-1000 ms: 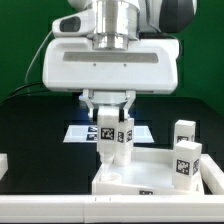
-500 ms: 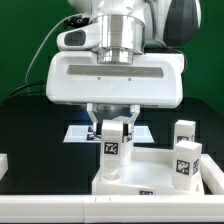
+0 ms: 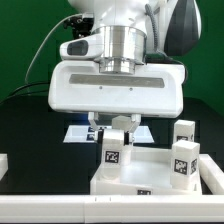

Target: Assemble square table

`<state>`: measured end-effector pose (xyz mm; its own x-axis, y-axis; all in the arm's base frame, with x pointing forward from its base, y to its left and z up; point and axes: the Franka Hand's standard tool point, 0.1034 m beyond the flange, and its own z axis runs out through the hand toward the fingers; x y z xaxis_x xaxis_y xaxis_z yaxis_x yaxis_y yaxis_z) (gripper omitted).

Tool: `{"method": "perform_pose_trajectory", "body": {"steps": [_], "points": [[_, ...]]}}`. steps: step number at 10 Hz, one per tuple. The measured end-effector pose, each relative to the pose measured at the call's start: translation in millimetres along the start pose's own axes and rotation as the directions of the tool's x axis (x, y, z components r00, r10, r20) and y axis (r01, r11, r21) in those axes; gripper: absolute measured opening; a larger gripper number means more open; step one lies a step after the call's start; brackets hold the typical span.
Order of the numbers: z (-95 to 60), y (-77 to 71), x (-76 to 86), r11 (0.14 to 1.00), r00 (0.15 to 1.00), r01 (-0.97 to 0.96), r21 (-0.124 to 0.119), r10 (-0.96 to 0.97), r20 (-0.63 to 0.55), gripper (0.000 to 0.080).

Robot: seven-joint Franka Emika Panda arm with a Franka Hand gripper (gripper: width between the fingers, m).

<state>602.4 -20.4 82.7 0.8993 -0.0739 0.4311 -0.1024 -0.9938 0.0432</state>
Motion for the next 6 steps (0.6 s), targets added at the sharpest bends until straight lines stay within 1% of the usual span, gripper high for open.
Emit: {"method": "perform_pose_trajectory", "body": {"steps": [1,2,3,4,5,6], "points": [[-0.1,0.3,-0.1,1.0,1.0,0.001,-0.002,-0.001,-0.005,0.0286],[0.0,0.3,-0.1,1.0,1.0,0.001,-0.002,-0.001,-0.004,0.0378],[0.0,0.3,-0.2,1.0,1.0,0.001,-0.002,-0.001,-0.004,0.0378],[0.0,0.3,-0.2,1.0,1.0,0.001,-0.002,-0.001,-0.004,0.0562],[0.0,0.3,-0.2,1.0,1.0,0.001,-0.002,-0.001,-0.004,0.0562],[0.0,0.3,-0.2,1.0,1.0,0.001,-0.002,-0.001,-0.004,0.0635]]}}
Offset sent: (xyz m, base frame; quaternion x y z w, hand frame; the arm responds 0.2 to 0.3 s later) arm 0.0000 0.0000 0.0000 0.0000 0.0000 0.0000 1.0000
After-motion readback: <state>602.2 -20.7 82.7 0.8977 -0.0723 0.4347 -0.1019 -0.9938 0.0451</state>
